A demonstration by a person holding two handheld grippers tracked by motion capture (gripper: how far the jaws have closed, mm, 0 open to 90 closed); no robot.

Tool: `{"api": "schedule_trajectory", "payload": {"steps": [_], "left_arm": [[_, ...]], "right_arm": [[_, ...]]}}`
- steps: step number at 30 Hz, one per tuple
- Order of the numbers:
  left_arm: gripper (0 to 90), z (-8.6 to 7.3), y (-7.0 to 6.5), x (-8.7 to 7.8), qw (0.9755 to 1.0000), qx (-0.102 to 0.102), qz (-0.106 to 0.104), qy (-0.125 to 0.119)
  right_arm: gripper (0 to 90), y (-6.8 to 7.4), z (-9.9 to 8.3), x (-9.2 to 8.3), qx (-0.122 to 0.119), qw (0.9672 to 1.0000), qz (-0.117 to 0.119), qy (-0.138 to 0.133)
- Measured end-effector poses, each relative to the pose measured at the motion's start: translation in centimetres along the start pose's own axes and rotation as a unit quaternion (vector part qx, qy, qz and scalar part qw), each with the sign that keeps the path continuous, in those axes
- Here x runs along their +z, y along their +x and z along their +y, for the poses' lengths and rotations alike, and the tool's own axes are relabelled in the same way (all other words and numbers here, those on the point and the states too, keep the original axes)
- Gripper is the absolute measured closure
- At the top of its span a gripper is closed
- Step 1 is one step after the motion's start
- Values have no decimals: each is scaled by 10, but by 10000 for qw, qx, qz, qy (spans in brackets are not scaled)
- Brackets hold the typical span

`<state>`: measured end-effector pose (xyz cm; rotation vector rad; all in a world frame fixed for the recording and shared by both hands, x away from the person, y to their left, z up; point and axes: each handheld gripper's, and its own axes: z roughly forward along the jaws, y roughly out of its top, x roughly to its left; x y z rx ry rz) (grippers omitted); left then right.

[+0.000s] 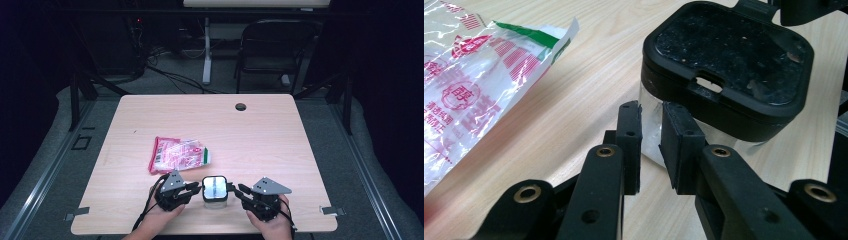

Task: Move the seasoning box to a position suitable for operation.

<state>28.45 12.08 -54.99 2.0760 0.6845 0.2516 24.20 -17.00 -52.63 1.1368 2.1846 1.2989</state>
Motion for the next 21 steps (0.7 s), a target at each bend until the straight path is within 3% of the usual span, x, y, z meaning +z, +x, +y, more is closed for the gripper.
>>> {"api": "schedule_trajectory", "payload": {"steps": [5, 13, 21], "left_arm": [[782, -1, -3, -1, 10000, 25, 11, -11], [791, 0, -4, -3, 10000, 39, 44, -11], [801, -1, -6, -5, 10000, 38, -51, -19]], "right_arm": [[784, 0, 1, 3, -77, 9999, -37, 54], [794, 0, 11, 8, 12, 9997, -90, -223], [814, -2, 11, 14, 52, 9998, -189, -38]]}}
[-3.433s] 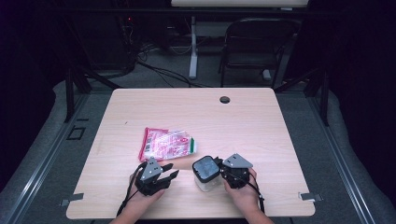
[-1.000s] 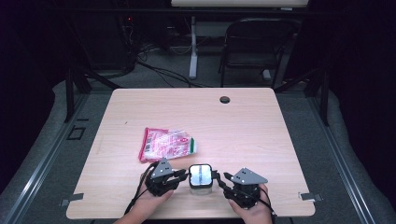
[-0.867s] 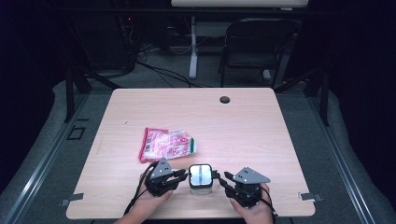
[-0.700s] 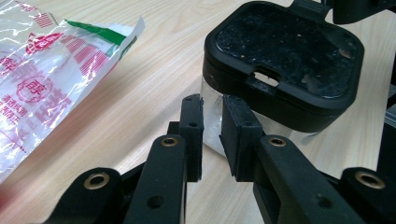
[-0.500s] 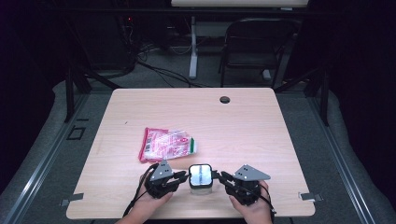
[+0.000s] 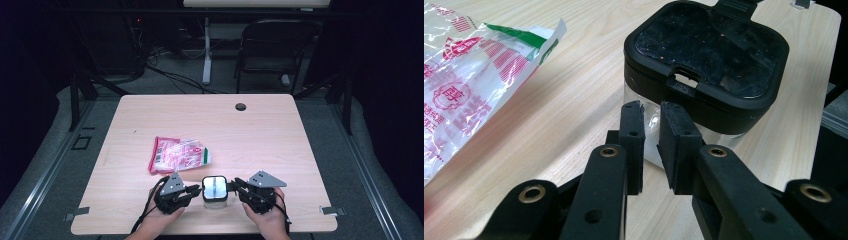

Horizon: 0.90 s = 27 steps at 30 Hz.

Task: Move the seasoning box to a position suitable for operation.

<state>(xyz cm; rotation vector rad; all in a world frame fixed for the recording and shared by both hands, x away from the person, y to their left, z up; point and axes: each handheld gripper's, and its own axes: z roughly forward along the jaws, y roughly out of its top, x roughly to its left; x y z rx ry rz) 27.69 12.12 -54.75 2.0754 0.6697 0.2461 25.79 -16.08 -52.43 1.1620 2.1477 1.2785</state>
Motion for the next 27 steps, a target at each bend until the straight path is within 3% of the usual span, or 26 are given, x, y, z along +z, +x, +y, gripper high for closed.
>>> {"api": "schedule_trajectory", "payload": {"steps": [4, 7, 10, 17, 22, 25, 27], "left_arm": [[804, 0, 0, -2, 10000, 19, 3, -8], [804, 1, 0, -2, 10000, 25, 18, -9], [807, 0, 0, -2, 10000, 10, 17, 0], [807, 1, -1, -1, 10000, 35, 13, 5], [807, 1, -1, -1, 10000, 40, 27, 3], [807, 1, -1, -2, 10000, 33, 25, 0], [807, 1, -2, -2, 10000, 34, 16, -6]], "right_arm": [[862, 0, -2, 4, -36, 9998, -55, 178], [842, -2, -2, 4, -17, 9998, -56, 195], [826, -2, -1, 1, 92, 9999, -54, 25], [818, 2, 2, -2, -6, 9997, -48, -232], [815, 3, 3, 0, -35, 9998, -27, -191], [812, 4, 4, -4, -9, 9993, 32, -361], [801, 4, 5, -3, -34, 9996, 64, -284]]}}
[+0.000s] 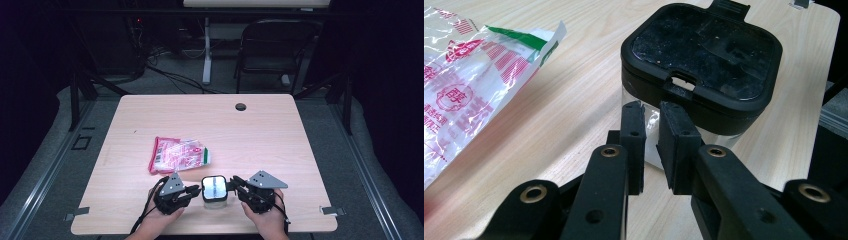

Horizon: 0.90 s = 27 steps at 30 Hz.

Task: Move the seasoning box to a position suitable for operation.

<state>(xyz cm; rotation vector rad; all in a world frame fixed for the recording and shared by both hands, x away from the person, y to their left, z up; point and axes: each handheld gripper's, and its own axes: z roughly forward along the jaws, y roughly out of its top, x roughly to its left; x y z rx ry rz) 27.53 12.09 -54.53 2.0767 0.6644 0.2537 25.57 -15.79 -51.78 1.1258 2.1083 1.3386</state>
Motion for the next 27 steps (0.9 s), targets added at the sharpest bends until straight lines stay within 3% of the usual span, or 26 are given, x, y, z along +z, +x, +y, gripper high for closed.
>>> {"api": "schedule_trajectory", "payload": {"steps": [5, 27], "left_arm": [[811, 1, -1, -1, 10000, 34, -21, 8], [850, 2, -9, -7, 9995, 217, -183, 132]], "right_arm": [[806, 1, -1, 4, 48, 9998, 131, 172], [828, 3, -3, 5, 130, 9998, 108, 87]]}}
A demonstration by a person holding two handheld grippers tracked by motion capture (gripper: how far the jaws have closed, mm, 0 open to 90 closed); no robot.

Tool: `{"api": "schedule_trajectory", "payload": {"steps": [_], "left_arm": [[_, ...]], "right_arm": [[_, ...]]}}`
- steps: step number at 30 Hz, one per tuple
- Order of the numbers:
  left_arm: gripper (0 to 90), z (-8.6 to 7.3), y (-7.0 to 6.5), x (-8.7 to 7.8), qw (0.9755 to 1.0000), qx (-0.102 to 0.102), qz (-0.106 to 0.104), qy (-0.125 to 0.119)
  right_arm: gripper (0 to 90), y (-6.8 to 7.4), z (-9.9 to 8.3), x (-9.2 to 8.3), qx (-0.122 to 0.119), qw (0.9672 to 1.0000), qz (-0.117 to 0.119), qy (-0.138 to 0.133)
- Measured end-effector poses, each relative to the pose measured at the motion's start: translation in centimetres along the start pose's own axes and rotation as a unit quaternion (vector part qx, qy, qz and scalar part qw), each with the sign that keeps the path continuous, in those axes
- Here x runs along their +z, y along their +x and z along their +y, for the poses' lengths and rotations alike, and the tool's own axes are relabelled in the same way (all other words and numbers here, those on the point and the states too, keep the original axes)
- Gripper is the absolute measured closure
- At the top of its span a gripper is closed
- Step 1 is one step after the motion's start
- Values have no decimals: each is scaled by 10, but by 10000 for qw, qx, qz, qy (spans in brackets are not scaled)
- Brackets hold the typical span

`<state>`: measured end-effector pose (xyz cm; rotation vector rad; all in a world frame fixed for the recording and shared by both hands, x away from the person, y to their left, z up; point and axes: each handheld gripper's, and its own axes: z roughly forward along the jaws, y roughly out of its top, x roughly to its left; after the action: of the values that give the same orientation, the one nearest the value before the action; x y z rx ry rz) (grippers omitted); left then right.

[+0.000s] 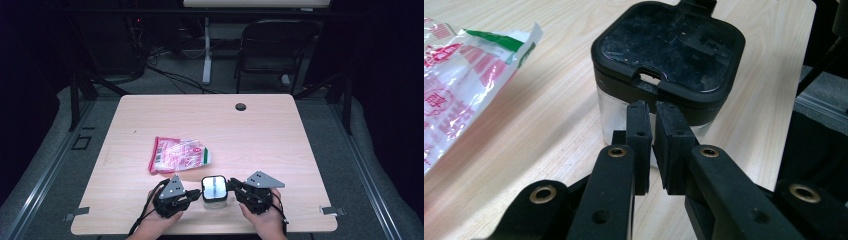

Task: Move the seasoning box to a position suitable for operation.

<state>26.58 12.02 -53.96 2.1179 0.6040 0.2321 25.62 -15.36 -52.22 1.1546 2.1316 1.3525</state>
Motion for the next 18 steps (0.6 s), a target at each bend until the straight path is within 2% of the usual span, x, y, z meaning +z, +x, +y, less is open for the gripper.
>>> {"api": "schedule_trajectory", "payload": {"steps": [5, 18], "left_arm": [[857, 0, 0, 1, 10000, -74, -10, -1], [872, 1, -4, -3, 10000, -5, -42, -36]], "right_arm": [[829, 0, 0, 1, 16, 10000, 13, -14], [831, 0, 0, 2, 37, 10000, -9, -32]]}}
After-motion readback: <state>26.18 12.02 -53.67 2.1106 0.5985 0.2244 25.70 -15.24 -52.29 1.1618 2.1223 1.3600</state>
